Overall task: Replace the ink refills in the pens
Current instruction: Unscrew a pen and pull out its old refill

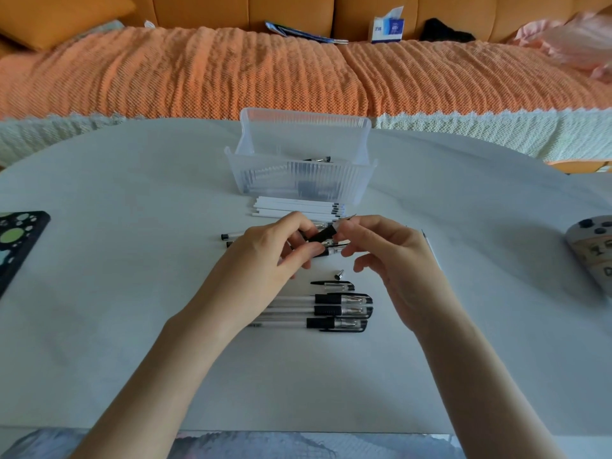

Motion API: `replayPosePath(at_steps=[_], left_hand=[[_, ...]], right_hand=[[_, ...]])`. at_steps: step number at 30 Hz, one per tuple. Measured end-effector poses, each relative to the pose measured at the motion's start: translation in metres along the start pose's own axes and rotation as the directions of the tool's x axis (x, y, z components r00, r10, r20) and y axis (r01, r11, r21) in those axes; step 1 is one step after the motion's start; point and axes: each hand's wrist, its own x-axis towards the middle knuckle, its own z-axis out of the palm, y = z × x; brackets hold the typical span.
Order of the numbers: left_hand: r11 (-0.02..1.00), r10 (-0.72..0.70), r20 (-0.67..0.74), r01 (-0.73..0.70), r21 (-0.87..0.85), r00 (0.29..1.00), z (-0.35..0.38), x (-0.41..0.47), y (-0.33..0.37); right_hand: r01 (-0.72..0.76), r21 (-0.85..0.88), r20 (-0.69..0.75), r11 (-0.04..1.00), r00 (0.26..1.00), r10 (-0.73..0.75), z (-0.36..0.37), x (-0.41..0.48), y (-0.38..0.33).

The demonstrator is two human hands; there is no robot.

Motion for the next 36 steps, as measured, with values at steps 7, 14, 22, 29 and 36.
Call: replayPosePath(at_steps=[7, 14, 22, 29, 36], left_hand=[[0.998, -0.019, 0.004, 0.019, 0.058, 1.000, -0.002, -0.002, -0.002], [0.987, -0.010, 0.017, 0.007, 0.158, 1.000, -0.005, -0.003, -0.005], [0.964, -0.034, 0.040, 0.022, 0.264, 0.999, -0.005, -0.003, -0.006], [0.964, -0.035, 0.054, 0.020, 0.265, 0.998, -0.006, -0.003, -0.005], [0.962, -0.038, 0.051, 0.023, 0.271, 0.998, -0.007, -0.004, -0.006]], right_hand=[[0.037, 0.051, -0.118, 0.998, 0.992, -0.031, -0.004, 0.001, -0.005], [0.150, 0.143, -0.357, 0.978, 0.930, -0.090, -0.031, 0.007, -0.018], [0.053, -0.424, -0.445, 0.904, 0.857, -0.259, -0.062, 0.014, -0.013], [-0.108, -0.710, -0.379, 0.696, 0.891, -0.249, -0.058, 0.017, 0.003], [-0.159, -0.863, -0.336, 0.480, 0.889, -0.311, -0.051, 0.022, 0.009]])
